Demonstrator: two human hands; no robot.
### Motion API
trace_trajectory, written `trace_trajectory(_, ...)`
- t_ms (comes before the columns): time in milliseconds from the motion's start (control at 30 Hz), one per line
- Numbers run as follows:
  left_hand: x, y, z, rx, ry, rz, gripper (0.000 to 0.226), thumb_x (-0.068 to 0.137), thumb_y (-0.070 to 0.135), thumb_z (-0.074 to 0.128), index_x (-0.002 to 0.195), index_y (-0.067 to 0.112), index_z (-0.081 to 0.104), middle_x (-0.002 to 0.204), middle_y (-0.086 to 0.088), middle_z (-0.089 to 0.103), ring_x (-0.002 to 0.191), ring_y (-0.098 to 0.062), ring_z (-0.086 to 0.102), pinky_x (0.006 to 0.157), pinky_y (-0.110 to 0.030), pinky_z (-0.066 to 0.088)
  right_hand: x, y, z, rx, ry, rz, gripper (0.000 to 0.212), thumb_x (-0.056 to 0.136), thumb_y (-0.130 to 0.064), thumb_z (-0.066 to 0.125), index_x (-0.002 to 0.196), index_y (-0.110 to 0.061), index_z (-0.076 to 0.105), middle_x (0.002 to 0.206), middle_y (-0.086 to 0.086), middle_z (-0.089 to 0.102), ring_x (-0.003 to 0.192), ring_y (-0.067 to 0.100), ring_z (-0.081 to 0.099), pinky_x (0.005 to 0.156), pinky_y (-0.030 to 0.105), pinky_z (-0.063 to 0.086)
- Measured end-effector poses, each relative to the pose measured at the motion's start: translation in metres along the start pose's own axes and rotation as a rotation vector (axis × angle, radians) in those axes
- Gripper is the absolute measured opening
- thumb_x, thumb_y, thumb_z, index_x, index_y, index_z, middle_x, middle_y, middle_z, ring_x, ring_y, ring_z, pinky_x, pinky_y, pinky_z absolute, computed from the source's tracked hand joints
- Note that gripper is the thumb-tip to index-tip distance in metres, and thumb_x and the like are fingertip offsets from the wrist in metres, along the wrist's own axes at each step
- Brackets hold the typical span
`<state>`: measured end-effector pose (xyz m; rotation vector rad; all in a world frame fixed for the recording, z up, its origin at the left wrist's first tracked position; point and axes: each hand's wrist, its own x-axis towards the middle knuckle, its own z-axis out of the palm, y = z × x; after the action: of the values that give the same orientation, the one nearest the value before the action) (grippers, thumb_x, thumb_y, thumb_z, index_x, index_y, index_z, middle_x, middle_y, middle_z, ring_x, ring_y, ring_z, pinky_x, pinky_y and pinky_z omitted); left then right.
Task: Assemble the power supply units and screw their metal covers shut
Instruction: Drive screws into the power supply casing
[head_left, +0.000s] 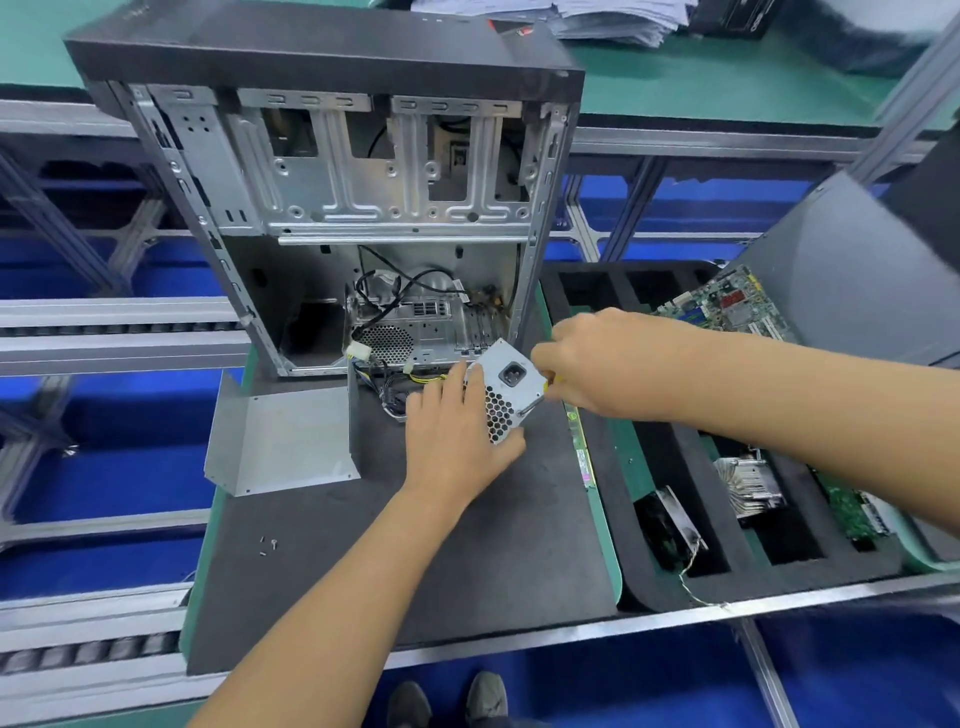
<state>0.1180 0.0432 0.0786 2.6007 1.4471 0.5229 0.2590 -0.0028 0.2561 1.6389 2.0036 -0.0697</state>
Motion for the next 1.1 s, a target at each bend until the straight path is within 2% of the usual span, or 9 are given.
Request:
trace_trajectory(100, 0.003, 0.001, 0.001, 0.025, -0.015, -0.011, 0.084, 0.068, 0.059, 0.066, 0.137, 0.012, 0.052, 0.132, -0.006, 0.056, 0.102, -0.033, 0.055, 0.079, -0.041, 0.036, 0.003, 0.001, 0.004, -0.257, 0.068, -0.072, 0.017, 0.105, -0.025, 0.043, 0.099, -0.013, 0.054, 0.074, 0.001, 0.034, 0.078, 0.030, 0.054, 0.056, 0.034, 0.033)
trace_trajectory(200, 0.004, 0.003, 0.002, 0.039, -0.013, -0.021, 0.083, 0.067, 0.058, 0.066, 0.135, 0.013, 0.053, 0.128, -0.005, 0.058, 0.100, -0.033, 0.054, 0.078, -0.041, 0.036, 0.018, 0.009, 0.006, 0.100, -0.156, 0.149, 0.023, 0.102, -0.022, 0.045, 0.087, -0.008, 0.057, 0.070, 0.001, 0.039, 0.062, 0.020, 0.043, 0.053, 0.027, 0.032)
trace_trajectory(300, 0.004, 0.002, 0.002, 0.037, -0.011, -0.017, 0.082, 0.066, 0.057, 0.067, 0.133, 0.012, 0.054, 0.126, -0.005, 0.058, 0.099, -0.033, 0.055, 0.078, -0.041, 0.038, 0.011, 0.018, 0.003, 0.428, -0.208, 0.206, 0.031, 0.096, -0.037, 0.057, 0.081, -0.011, 0.057, 0.073, 0.006, 0.061, 0.063, 0.025, 0.058, 0.059, 0.028, 0.045)
trace_trajectory(400, 0.004, 0.002, 0.002, 0.061, -0.011, -0.015, 0.082, 0.065, 0.058, 0.066, 0.133, 0.012, 0.054, 0.124, -0.007, 0.058, 0.097, -0.033, 0.054, 0.078, -0.041, 0.039, 0.003, 0.011, 0.009, -0.046, 0.027, -0.044, 0.015, 0.099, -0.025, 0.054, 0.104, -0.011, 0.054, 0.100, 0.008, 0.055, 0.092, 0.031, 0.059, 0.068, 0.038, 0.048)
trace_trajectory(500, 0.003, 0.002, 0.001, 0.084, -0.014, -0.012, 0.082, 0.063, 0.057, 0.068, 0.129, 0.011, 0.057, 0.119, -0.008, 0.060, 0.092, -0.033, 0.055, 0.074, -0.040, 0.039, 0.006, 0.003, 0.008, -0.246, 0.098, -0.177, 0.014, 0.101, -0.018, 0.047, 0.088, -0.016, 0.044, 0.080, 0.003, 0.043, 0.076, 0.029, 0.050, 0.063, 0.036, 0.044)
trace_trajectory(667, -0.004, 0.010, -0.002, 0.095, -0.025, 0.016, 0.082, 0.062, 0.053, 0.069, 0.129, 0.008, 0.058, 0.119, -0.011, 0.060, 0.089, -0.034, 0.054, 0.072, -0.040, 0.037, 0.021, 0.013, -0.011, 0.414, -0.304, 0.257, 0.027, 0.096, -0.025, 0.054, 0.077, -0.007, 0.061, 0.067, 0.009, 0.056, 0.050, 0.022, 0.046, 0.048, 0.024, 0.036)
trace_trajectory(800, -0.005, 0.015, -0.005, 0.085, -0.028, 0.017, 0.083, 0.059, 0.050, 0.075, 0.128, 0.006, 0.060, 0.114, -0.014, 0.062, 0.086, -0.034, 0.055, 0.069, -0.039, 0.038, 0.009, -0.001, -0.007, -0.039, -0.096, 0.010, 0.009, 0.096, -0.017, 0.054, 0.102, -0.011, 0.055, 0.082, 0.003, 0.045, 0.075, 0.027, 0.056, 0.055, 0.031, 0.040)
trace_trajectory(900, -0.005, 0.014, -0.006, 0.082, -0.038, 0.008, 0.084, 0.059, 0.051, 0.075, 0.129, 0.007, 0.060, 0.114, -0.013, 0.061, 0.087, -0.034, 0.055, 0.069, -0.039, 0.037, 0.001, -0.006, 0.002, -0.408, 0.077, -0.233, 0.007, 0.092, -0.008, 0.052, 0.091, -0.015, 0.053, 0.082, 0.002, 0.050, 0.077, 0.029, 0.057, 0.058, 0.033, 0.036)
trace_trajectory(1100, -0.020, 0.033, -0.002, 0.124, 0.007, 0.104, 0.080, 0.057, 0.046, 0.072, 0.126, 0.005, 0.062, 0.115, -0.015, 0.063, 0.085, -0.033, 0.057, 0.069, -0.038, 0.038, 0.011, 0.000, 0.000, 0.297, -0.311, 0.220, 0.028, 0.095, -0.034, 0.058, 0.074, -0.015, 0.053, 0.073, 0.000, 0.054, 0.058, 0.016, 0.047, 0.049, 0.026, 0.034)
